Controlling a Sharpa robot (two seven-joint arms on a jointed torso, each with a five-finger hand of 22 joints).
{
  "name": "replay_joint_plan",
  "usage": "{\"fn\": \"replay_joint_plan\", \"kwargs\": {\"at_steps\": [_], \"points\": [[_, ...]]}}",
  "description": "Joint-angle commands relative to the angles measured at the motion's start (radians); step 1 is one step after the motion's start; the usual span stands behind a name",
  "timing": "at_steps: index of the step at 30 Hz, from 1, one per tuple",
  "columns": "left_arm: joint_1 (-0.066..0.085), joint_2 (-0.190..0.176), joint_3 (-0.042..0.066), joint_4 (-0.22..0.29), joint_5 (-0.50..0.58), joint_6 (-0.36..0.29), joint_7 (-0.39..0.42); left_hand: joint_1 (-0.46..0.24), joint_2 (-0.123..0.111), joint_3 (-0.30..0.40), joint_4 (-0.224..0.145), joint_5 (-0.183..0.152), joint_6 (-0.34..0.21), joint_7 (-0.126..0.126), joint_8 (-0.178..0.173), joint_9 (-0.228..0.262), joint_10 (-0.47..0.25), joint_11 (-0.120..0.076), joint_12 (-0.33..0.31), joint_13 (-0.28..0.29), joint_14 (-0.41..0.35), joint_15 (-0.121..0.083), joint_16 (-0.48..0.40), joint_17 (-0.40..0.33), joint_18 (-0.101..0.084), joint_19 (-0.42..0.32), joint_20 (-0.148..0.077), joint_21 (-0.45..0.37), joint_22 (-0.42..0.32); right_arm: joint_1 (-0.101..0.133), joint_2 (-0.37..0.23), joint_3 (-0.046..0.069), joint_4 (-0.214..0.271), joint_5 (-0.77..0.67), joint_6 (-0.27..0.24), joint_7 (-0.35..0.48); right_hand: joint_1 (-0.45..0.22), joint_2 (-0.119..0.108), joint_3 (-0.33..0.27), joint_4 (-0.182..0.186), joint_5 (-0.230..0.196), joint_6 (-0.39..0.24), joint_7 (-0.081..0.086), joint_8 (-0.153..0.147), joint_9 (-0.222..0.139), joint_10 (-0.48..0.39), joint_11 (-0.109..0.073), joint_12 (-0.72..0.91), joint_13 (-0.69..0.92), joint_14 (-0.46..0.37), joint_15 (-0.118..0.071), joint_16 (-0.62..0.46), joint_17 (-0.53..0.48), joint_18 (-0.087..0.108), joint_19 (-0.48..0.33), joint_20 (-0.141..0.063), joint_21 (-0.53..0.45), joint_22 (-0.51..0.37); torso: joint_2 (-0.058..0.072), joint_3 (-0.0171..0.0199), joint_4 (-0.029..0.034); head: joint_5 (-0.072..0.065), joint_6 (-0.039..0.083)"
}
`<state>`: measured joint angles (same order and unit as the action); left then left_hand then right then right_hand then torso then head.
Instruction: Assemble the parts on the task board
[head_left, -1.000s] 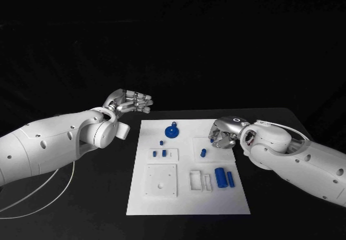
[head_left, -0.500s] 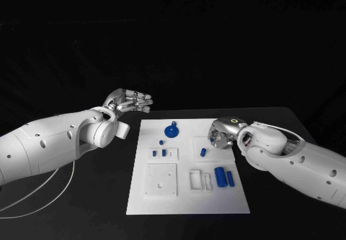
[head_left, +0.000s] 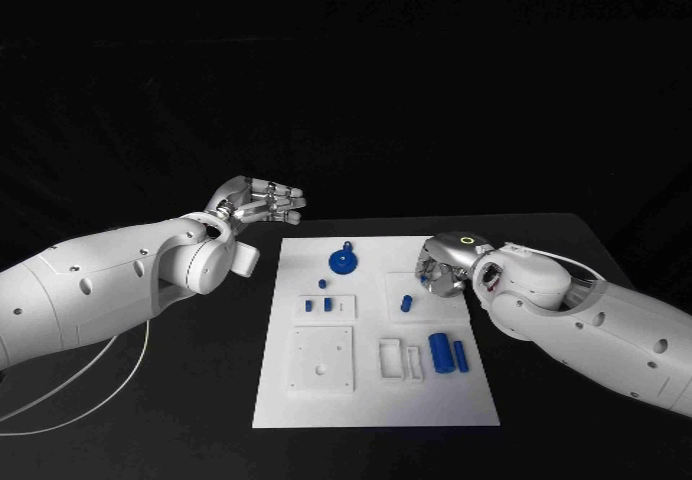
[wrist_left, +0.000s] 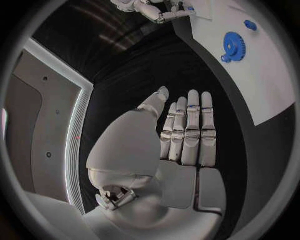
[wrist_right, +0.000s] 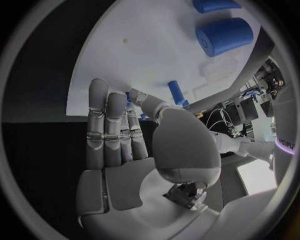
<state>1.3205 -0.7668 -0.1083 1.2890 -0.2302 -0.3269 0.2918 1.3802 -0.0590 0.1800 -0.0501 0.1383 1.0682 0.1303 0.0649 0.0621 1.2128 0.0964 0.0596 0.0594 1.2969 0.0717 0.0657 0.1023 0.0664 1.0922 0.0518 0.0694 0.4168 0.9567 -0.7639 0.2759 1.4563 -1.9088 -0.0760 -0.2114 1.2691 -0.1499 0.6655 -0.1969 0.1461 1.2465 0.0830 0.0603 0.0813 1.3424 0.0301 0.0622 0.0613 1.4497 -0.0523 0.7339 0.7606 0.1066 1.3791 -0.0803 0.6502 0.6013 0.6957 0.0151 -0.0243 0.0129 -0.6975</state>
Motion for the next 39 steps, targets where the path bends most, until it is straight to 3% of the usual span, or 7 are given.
{"fn": "replay_joint_plan", "kwargs": {"at_steps": [1,18,30,34,39], "points": [[0.001,0.002,0.001,0.001,0.008,0.016,0.007,0.002,0.009,-0.005,-0.002,-0.005,-0.007,0.002,-0.002,0.001,-0.009,0.001,-0.001,0.000,-0.007,-0.002,-0.002,0.002,-0.014,0.010,0.000,0.004,-0.004,-0.007,0.004,-0.006,0.002,-0.032,0.013,-0.012,0.003,0.011,0.016,-0.004,-0.007,0.017,-0.004,0.005,0.008,0.020,-0.006,0.001,0.004,0.002,-0.011,0.004,0.001,0.018,-0.001,-0.005,0.008,0.010,0.000,-0.0005,-0.0004,-0.001,-0.001],[0.001,0.006,0.001,-0.031,0.008,0.020,0.009,0.006,0.010,-0.004,-0.005,-0.005,-0.005,0.002,-0.002,0.001,-0.010,0.002,-0.001,0.000,-0.006,-0.003,-0.002,0.002,-0.014,0.010,-0.001,0.005,-0.007,-0.008,-0.007,-0.003,0.028,-0.052,-0.043,-0.049,-0.012,0.004,0.045,-0.015,-0.003,0.035,-0.011,0.004,0.024,0.042,-0.012,0.000,0.004,0.003,-0.019,0.013,-0.005,0.017,-0.002,-0.014,0.009,0.074,-0.001,0.0003,-0.0009,0.003,-0.003],[0.001,0.011,0.001,-0.058,0.008,0.022,0.011,0.007,0.010,-0.004,-0.006,-0.005,-0.005,0.002,-0.002,0.001,-0.011,0.002,-0.001,0.000,-0.006,-0.003,-0.002,0.003,-0.015,0.010,-0.001,0.005,-0.009,-0.008,-0.022,0.039,0.070,-0.014,-0.054,-0.046,-0.011,0.003,0.045,-0.013,-0.007,0.036,-0.011,0.004,0.026,0.042,-0.013,0.000,0.004,0.003,-0.019,0.016,-0.009,0.016,0.002,-0.015,-0.002,0.098,-0.001,-0.0008,-0.0005,0.004,0.000],[0.001,0.011,0.001,-0.061,0.008,0.023,0.010,0.007,0.010,-0.004,-0.006,-0.005,-0.005,0.002,-0.002,0.001,-0.011,0.002,-0.001,0.000,-0.006,-0.003,-0.002,0.003,-0.015,0.010,-0.001,0.005,-0.009,-0.008,-0.029,0.058,0.095,-0.004,-0.054,-0.045,-0.011,0.003,0.045,-0.013,-0.007,0.036,-0.011,0.004,0.027,0.042,-0.013,0.000,0.004,0.002,-0.019,0.017,-0.011,0.016,0.004,-0.014,-0.008,0.112,-0.001,-0.0014,-0.0009,0.006,0.000],[0.001,0.012,0.001,-0.061,0.008,0.023,0.010,0.007,0.010,-0.004,-0.006,-0.005,-0.005,0.002,-0.002,0.001,-0.011,0.002,-0.001,0.000,-0.006,-0.003,-0.002,0.003,-0.015,0.010,-0.001,0.005,-0.009,-0.008,-0.034,0.073,0.134,0.010,-0.057,-0.044,-0.011,0.003,0.045,-0.013,-0.007,0.036,-0.011,0.004,0.027,0.042,-0.013,0.000,0.004,0.002,-0.019,0.017,-0.011,0.016,0.004,-0.014,-0.008,0.112,-0.001,-0.0017,-0.0013,0.012,0.001]]}}
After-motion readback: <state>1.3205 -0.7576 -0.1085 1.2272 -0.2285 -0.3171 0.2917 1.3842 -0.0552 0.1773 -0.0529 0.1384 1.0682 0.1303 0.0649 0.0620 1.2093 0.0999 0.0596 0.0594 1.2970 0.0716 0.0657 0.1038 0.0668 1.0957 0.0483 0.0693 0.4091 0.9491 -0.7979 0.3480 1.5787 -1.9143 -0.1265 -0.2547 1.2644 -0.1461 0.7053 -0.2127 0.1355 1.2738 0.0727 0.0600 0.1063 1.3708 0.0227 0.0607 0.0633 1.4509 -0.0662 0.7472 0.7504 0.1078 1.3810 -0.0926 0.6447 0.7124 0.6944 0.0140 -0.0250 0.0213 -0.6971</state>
